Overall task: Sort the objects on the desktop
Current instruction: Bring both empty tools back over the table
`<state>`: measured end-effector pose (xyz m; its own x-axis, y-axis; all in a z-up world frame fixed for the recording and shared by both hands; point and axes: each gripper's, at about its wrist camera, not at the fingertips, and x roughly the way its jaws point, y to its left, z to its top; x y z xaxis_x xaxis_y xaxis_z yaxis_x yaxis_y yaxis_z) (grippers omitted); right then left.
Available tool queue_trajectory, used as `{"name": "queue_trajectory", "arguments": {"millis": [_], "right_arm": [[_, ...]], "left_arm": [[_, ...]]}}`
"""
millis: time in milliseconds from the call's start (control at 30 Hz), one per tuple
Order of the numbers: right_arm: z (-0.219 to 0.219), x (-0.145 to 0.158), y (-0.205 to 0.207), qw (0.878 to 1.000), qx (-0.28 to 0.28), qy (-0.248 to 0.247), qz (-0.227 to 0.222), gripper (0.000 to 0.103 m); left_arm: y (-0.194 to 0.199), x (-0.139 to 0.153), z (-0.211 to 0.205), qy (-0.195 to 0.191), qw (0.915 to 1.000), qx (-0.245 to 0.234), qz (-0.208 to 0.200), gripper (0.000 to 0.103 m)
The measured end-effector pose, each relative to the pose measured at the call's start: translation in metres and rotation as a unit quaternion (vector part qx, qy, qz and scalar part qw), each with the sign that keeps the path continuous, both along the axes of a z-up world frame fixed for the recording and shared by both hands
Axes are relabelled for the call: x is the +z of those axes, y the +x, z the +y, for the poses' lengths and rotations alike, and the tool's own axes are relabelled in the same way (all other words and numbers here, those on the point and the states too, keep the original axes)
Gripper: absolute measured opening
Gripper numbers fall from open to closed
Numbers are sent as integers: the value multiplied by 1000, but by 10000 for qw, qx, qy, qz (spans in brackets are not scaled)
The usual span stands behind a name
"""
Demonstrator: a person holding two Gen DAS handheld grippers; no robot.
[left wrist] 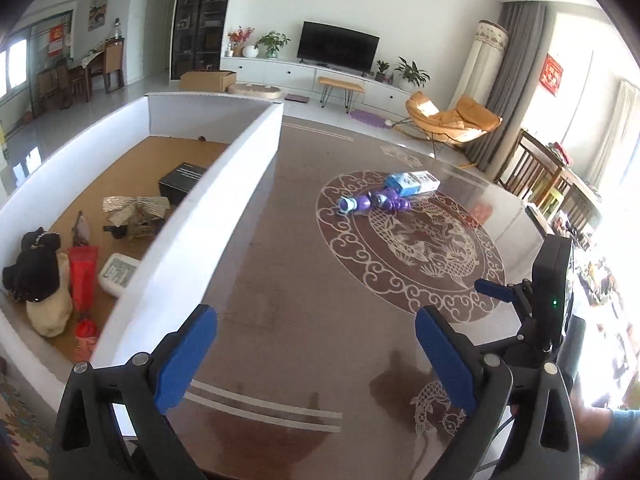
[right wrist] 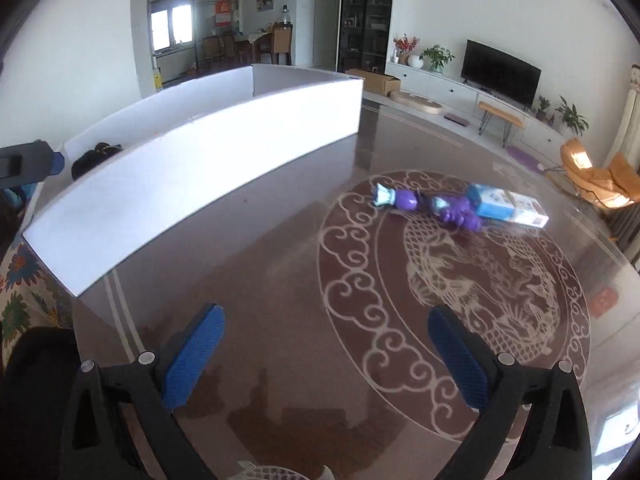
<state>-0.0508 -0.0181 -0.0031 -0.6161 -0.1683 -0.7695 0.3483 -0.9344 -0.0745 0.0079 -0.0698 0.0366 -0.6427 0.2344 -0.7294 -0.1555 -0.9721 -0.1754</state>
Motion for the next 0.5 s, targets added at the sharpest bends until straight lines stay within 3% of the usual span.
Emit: {"name": "queue_trajectory", "arguments": {"millis": [200, 333, 500], "right_arm": [[98, -28, 25, 9943, -1008, 68, -345, 102], [122, -25, 34, 9891, -1413, -316, -276, 103], [122, -28, 29, 9848, -1668, -267, -399, 103]], "left_arm": [[-32, -68, 81, -528, 9943, -273, -889, 101], [-40, -88, 97, -746, 9928, -60, -938, 101], [-37, -94, 93, -996, 9920, 150, -766, 102]]}}
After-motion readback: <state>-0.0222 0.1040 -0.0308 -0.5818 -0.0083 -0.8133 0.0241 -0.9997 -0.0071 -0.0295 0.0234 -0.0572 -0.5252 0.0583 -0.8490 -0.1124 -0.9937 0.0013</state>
